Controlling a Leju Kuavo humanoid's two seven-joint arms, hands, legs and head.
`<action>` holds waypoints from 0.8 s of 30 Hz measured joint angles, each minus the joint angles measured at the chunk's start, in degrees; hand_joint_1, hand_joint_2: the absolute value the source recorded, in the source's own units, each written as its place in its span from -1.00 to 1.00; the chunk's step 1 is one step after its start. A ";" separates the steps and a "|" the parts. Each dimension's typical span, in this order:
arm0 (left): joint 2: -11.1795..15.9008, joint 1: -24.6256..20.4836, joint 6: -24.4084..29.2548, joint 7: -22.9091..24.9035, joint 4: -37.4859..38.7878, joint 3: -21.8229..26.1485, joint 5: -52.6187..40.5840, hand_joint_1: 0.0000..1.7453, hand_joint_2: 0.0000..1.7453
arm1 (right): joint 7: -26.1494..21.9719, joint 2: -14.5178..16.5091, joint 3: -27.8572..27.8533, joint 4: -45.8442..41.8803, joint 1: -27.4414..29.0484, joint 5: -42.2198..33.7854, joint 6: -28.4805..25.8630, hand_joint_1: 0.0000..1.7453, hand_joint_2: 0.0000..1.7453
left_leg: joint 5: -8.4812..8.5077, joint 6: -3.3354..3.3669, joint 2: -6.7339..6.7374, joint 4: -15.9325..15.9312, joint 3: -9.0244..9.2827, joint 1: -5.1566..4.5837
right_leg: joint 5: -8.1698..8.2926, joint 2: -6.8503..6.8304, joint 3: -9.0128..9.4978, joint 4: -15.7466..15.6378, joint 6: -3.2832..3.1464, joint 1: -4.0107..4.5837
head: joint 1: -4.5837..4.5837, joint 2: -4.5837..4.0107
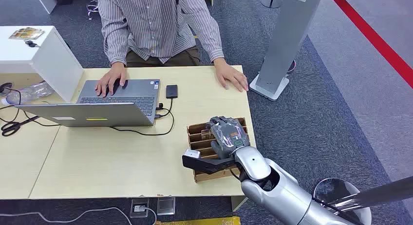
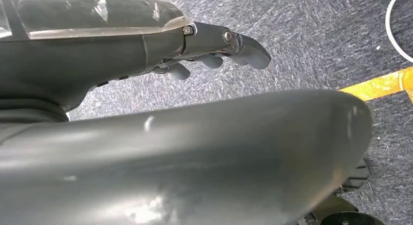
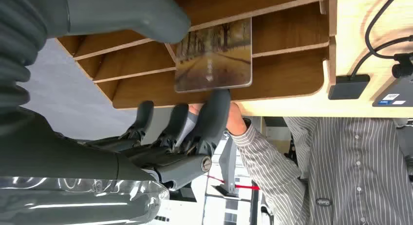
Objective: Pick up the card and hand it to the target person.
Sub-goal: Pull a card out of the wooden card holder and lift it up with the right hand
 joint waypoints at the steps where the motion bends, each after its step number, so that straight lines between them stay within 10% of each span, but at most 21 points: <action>1: 0.00 0.01 0.00 0.00 0.00 0.00 0.00 -1.00 -1.00 | 0.01 -0.01 0.00 0.00 0.00 0.00 0.00 0.44 1.00 | 0.00 0.00 0.00 0.00 0.00 0.00 | 0.00 0.00 0.00 0.00 0.00 0.00 | 0.01 0.00; 17: 0.00 0.03 -0.02 0.00 0.00 0.00 0.00 -1.00 -1.00 | 0.05 0.00 0.00 -0.04 -0.03 0.00 -0.07 0.44 1.00 | 0.00 0.00 0.00 0.00 0.01 0.00 | 0.00 0.00 0.00 0.00 0.00 0.00 | 0.03 0.01; 24: 0.00 0.03 -0.02 0.00 0.00 0.00 0.00 -1.00 -1.00 | 0.07 0.00 0.02 -0.04 0.00 0.01 0.03 0.93 1.00 | 0.00 0.00 0.00 0.00 0.00 0.00 | 0.00 0.00 0.00 0.00 0.00 0.00 | 0.01 0.01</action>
